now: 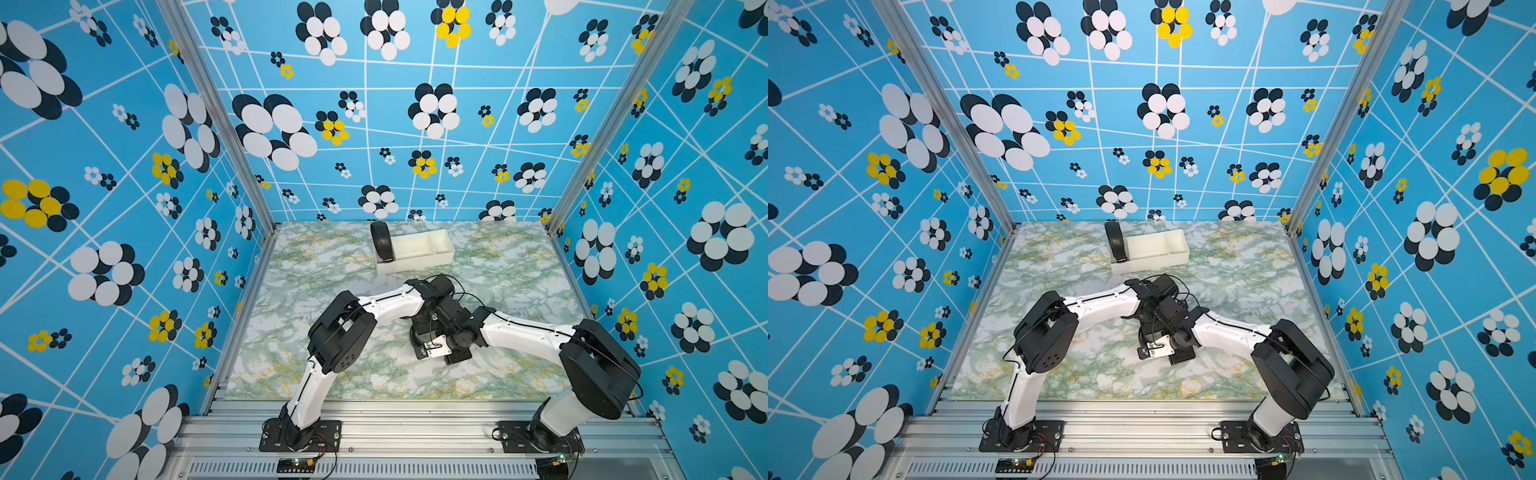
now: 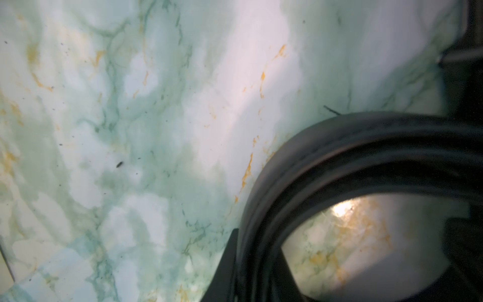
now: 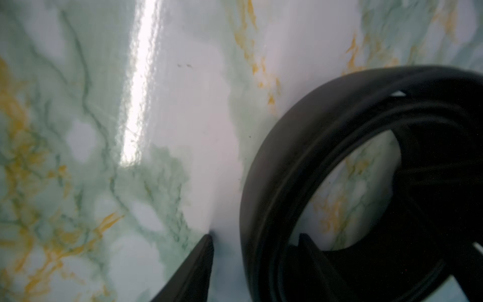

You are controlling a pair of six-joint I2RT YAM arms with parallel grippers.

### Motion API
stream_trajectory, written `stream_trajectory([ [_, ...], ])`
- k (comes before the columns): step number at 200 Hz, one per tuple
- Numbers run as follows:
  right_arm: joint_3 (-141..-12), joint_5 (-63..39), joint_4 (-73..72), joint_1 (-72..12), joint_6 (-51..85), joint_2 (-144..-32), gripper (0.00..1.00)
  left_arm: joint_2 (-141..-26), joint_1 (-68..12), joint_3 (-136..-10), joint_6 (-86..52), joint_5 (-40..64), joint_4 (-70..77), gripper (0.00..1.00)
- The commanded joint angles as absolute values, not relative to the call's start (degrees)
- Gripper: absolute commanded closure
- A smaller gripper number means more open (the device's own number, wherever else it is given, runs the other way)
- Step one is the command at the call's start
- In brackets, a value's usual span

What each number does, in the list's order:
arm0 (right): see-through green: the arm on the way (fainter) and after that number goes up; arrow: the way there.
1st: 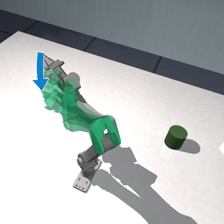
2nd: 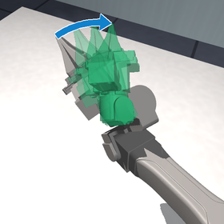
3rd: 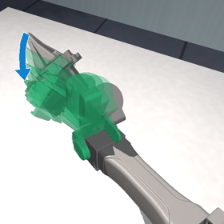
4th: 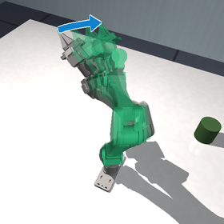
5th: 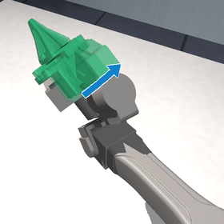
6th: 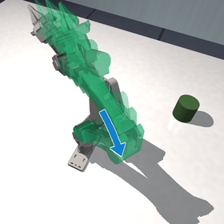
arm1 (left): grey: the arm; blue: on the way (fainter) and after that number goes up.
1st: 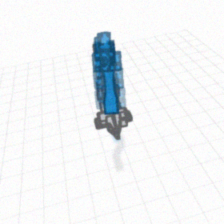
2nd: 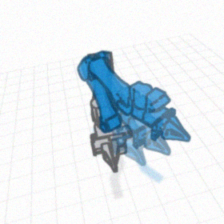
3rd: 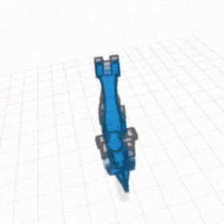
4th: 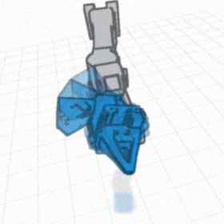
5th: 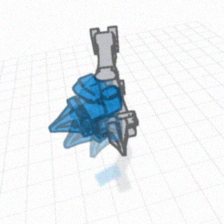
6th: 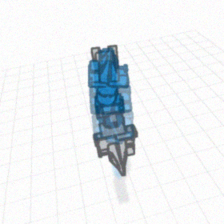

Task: Place the belts into the storage roll
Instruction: Roll the belt at the center of the board.

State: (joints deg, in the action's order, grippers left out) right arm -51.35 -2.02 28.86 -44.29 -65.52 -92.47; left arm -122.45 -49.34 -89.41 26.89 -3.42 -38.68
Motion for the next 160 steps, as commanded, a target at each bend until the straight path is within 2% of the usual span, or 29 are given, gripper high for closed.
stream_trajectory([
  [1, -51.9, -2.4, 28.5, -43.7, -65.0, -95.4, 0.57, -130.1, -54.8, -84.2, 30.7, 1.4, -45.8, 1.00],
  [16, -52.3, -3.7, 29.5, -43.7, -65.1, -95.4, 0.78, -130.4, -55.1, -84.5, 30.9, 1.7, -45.9, 1.00],
  [37, -53.3, -5.8, 31.2, -43.8, -65.0, -95.3, 0.99, -130.6, -55.2, -85.5, 31.0, 2.8, -46.6, 1.00],
  [56, -54.2, -8.7, 32.7, -43.9, -65.0, -94.7, 1.00, -130.5, -55.2, -86.8, 31.0, 4.6, -47.3, 1.00],
  [103, -55.1, -13.5, 34.9, -45.2, -63.5, -94.1, 1.00, -129.8, -52.8, -93.1, 28.9, 14.1, -51.9, 0.58],
  [110, -55.1, -14.1, 34.8, -45.2, -63.1, -94.0, 1.00, -129.6, -52.3, -94.1, 28.6, 15.1, -52.8, 0.32],
  [115, -55.1, -14.4, 34.8, -45.2, -63.1, -94.0, 1.00, -129.5, -51.9, -94.8, 28.5, 16.3, -53.7, 0.05],
  [117, -55.0, -14.5, 34.8, -45.3, -63.0, -94.0, 1.00, -129.3, -51.7, -95.0, 28.4, 16.8, -53.9, 0.01],
  [160, -55.7, -15.9, 34.4, -45.6, -60.7, -94.1, 1.00, -125.4, -47.6, -97.9, 24.1, 22.7, -55.2, 0.00],
])
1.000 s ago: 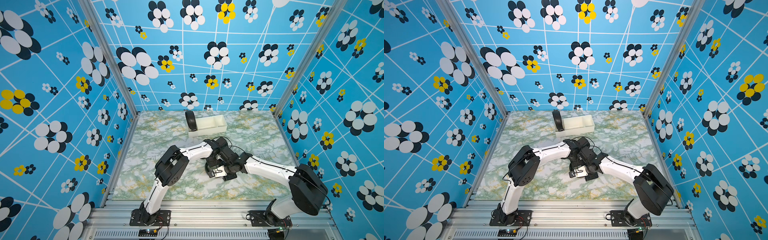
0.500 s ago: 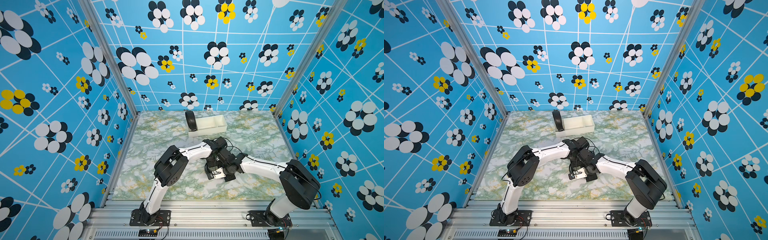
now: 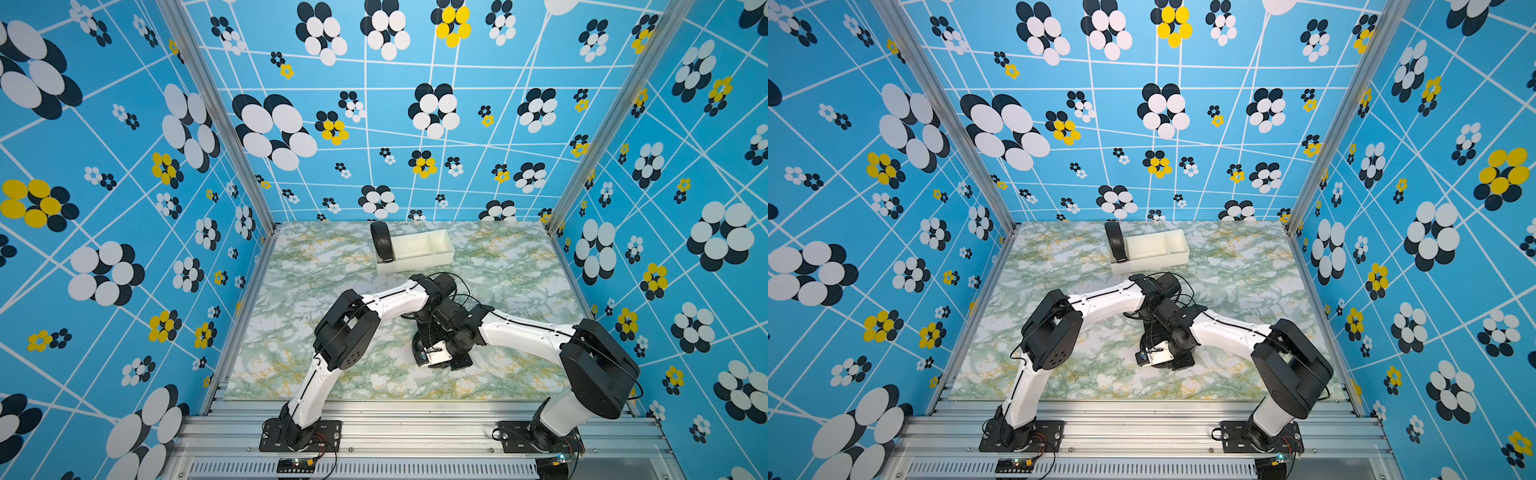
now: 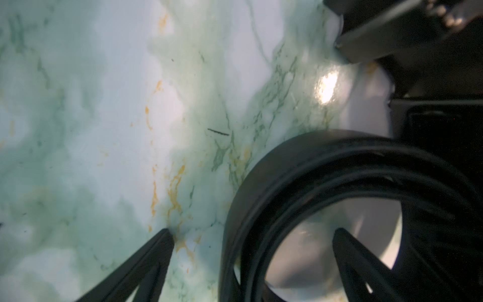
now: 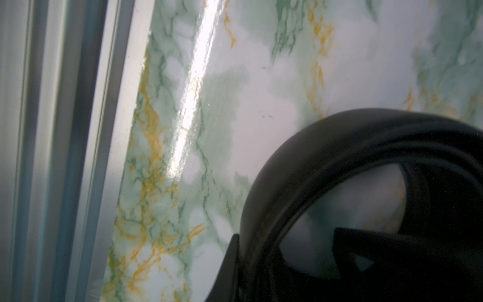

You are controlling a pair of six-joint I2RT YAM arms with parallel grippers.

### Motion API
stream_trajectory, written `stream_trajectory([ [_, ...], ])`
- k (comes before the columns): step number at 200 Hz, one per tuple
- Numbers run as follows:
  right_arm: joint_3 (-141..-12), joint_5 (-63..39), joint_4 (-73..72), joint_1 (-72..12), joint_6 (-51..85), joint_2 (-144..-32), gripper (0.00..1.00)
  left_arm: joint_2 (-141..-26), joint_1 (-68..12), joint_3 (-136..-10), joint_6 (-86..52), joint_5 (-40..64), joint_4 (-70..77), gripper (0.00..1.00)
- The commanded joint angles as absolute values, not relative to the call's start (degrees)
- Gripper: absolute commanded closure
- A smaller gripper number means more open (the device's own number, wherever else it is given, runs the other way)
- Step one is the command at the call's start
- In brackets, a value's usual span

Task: Place the belts into the storage roll
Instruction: Roll the belt at the center of the board, then pick up the belt from the center of the board.

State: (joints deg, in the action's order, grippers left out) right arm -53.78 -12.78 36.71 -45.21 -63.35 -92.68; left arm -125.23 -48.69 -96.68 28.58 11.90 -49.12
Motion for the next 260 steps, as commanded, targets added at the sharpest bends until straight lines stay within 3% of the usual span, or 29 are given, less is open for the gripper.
stream_trajectory([
  [1, -55.8, -16.0, 34.4, -45.6, -60.7, -94.1, 1.00, -125.2, -47.5, -97.9, 23.9, 22.9, -55.3, 0.01],
  [92, -58.1, -29.0, 32.6, -42.9, -49.8, -91.5, 1.00, -115.5, -33.1, -105.2, 9.7, 35.6, -56.1, 0.01],
  [120, -59.8, -32.0, 34.7, -42.9, -48.5, -90.9, 1.00, -115.1, -30.3, -108.5, 4.1, 44.1, -54.8, 0.01],
  [147, -60.0, -33.2, 35.5, -42.9, -47.6, -89.9, 1.00, -118.9, -30.6, -116.6, 8.6, 47.4, -64.6, 0.01],
  [177, -60.1, -36.3, 32.5, -42.8, -41.2, -87.9, 1.00, -114.8, -29.6, -111.2, 5.5, 48.7, -59.9, 0.00],
  [232, -59.4, -41.9, 14.3, -40.3, -17.8, -82.5, 1.00, -91.6, -20.0, -87.4, -17.2, 39.3, -26.9, 0.01],
  [260, -62.5, -44.4, 9.5, -38.0, -9.2, -82.4, 1.00, -83.7, -16.7, -80.5, -18.3, 37.9, -27.2, 0.01],
])
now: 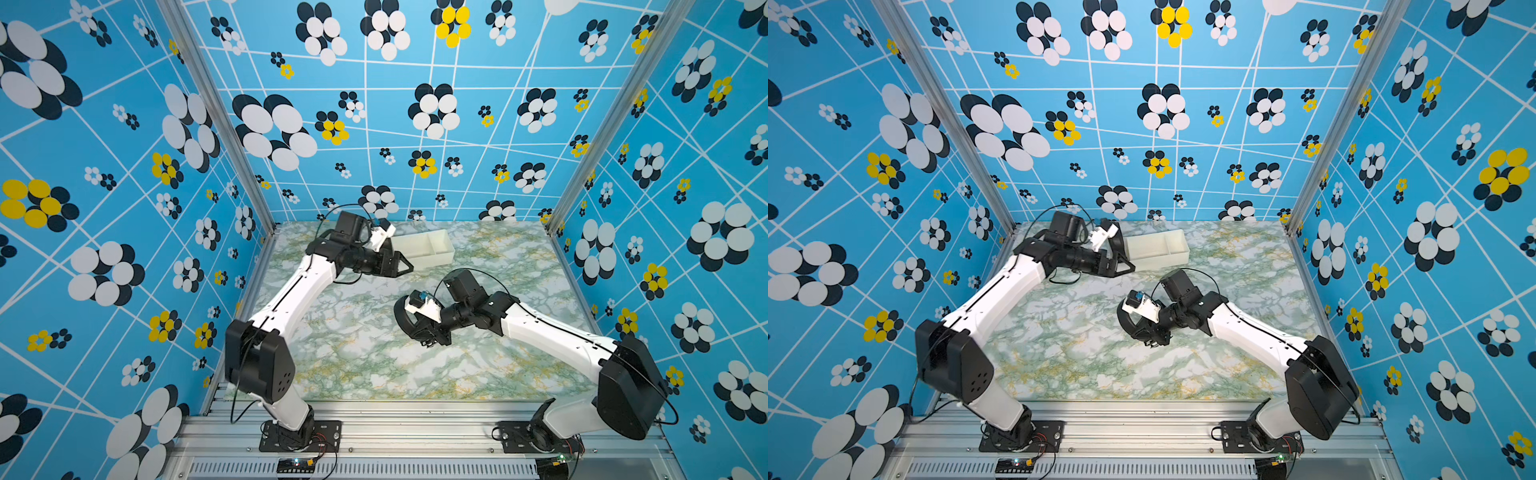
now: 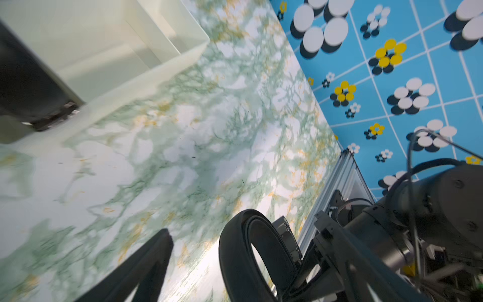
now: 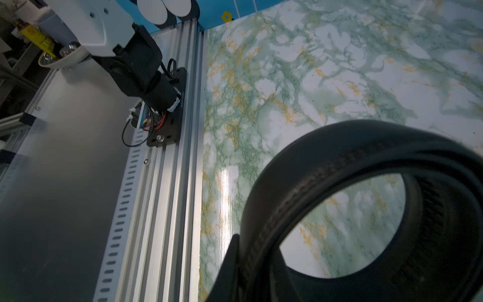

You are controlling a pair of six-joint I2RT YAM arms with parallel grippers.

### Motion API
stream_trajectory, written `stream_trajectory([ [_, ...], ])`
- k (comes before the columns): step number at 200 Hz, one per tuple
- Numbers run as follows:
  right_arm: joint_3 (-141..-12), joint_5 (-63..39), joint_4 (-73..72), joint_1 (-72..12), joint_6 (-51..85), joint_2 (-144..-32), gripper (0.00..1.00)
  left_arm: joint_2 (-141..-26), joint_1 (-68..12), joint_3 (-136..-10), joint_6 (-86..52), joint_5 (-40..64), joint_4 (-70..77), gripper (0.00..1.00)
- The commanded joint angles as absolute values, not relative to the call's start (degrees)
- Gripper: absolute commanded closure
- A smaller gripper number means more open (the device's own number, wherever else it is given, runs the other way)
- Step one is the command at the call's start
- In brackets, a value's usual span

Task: Place the belts into the storage roll
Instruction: Pick up the belt from the center of the board, then place the belt in the container.

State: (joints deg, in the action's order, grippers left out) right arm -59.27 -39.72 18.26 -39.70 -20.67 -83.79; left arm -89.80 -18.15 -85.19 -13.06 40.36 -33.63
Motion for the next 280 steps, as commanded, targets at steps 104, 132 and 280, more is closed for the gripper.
stream_trajectory([
  [104, -69.5, -45.2, -17.2, -22.3, 13.8, -91.1, 1.00, -72.2, -14.3, -56.2, -19.3, 42.2, -27.3, 0.03],
  [132, -75.1, -47.4, -18.6, -19.0, 14.3, -96.9, 1.00, -74.3, -14.3, -54.0, -18.9, 44.3, -27.6, 0.07],
  [280, -109.7, -56.4, -26.1, -11.0, 9.1, -131.6, 1.00, -79.8, -14.4, -50.6, -20.9, 45.2, -24.1, 0.12],
])
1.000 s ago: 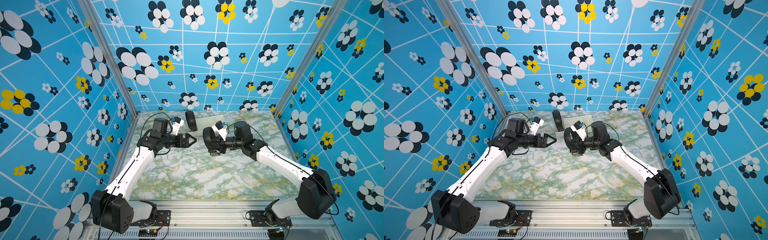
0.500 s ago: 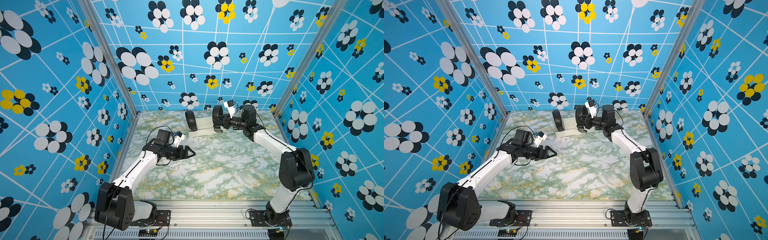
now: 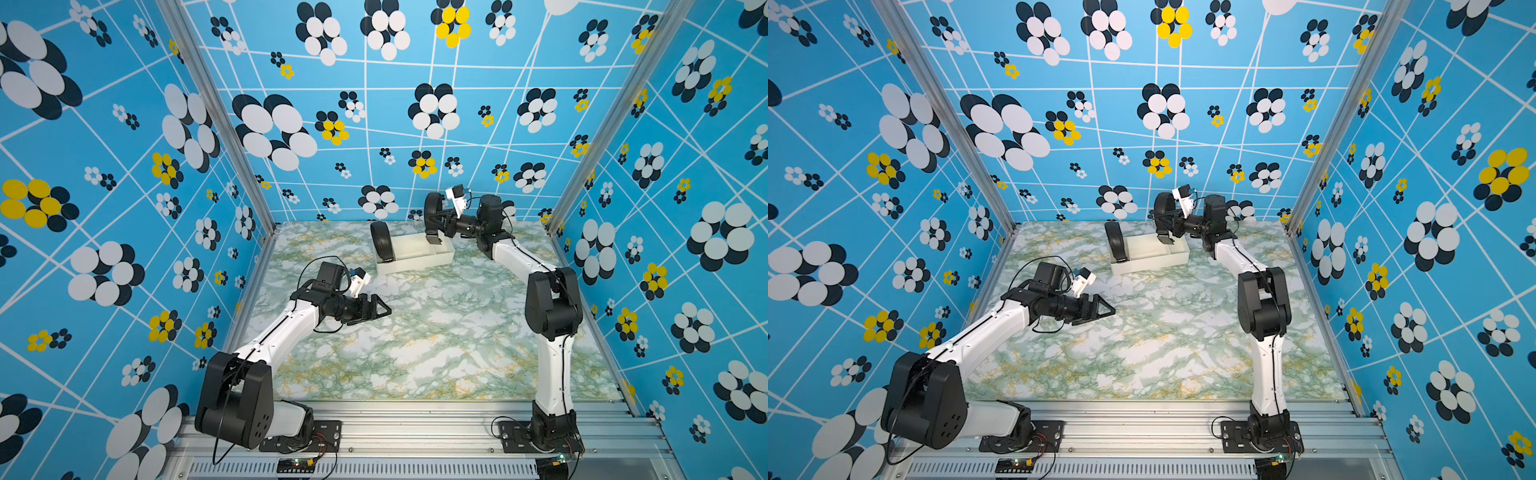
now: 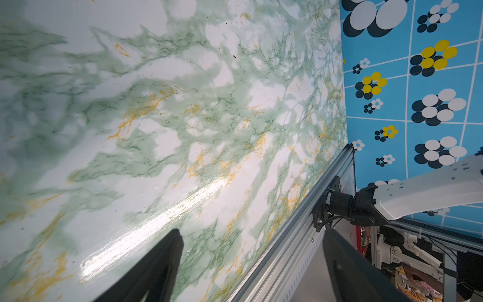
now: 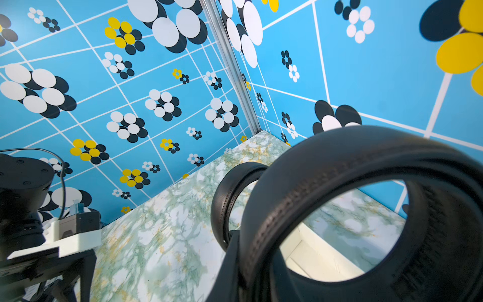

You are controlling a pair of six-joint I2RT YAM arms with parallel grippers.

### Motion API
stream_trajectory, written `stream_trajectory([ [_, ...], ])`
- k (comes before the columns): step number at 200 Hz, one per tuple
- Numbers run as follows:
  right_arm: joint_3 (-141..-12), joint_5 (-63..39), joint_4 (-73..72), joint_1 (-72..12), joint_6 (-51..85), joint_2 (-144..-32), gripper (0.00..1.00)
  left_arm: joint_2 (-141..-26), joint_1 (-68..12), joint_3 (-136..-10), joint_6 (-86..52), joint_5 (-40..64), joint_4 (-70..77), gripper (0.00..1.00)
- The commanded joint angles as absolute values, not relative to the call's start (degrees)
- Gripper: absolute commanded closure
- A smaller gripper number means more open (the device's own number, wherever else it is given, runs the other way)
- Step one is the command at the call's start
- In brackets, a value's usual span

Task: Place the belts into the storage roll
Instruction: Place the belt in the container.

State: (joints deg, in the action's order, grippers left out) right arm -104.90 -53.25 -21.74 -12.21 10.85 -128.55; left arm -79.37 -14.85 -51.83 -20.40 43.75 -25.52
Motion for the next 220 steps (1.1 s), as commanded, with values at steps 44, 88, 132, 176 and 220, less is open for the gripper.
stream_trajectory([
  [44, -113.8, -57.8, -26.8, -9.4, 8.7, -136.8, 1.00, -80.7, -14.5, -50.5, -20.7, 46.0, -24.2, 0.12],
  [88, -112.3, -60.6, -26.5, -8.4, 6.6, -138.4, 1.00, -81.3, -14.5, -50.9, -20.9, 46.4, -24.1, 0.13],
  [132, -107.1, -63.8, -28.4, -8.3, 6.0, -137.2, 1.00, -82.9, -14.8, -51.8, -21.2, 46.5, -23.7, 0.12],
  [176, -99.3, -65.9, -26.4, -8.3, 2.2, -133.4, 1.00, -83.9, -16.6, -51.8, -21.1, 46.4, -23.0, 0.13],
  [220, -95.7, -68.1, -16.9, -8.3, -4.9, -131.7, 1.00, -84.6, -18.2, -52.1, -21.1, 46.3, -22.7, 0.12],
])
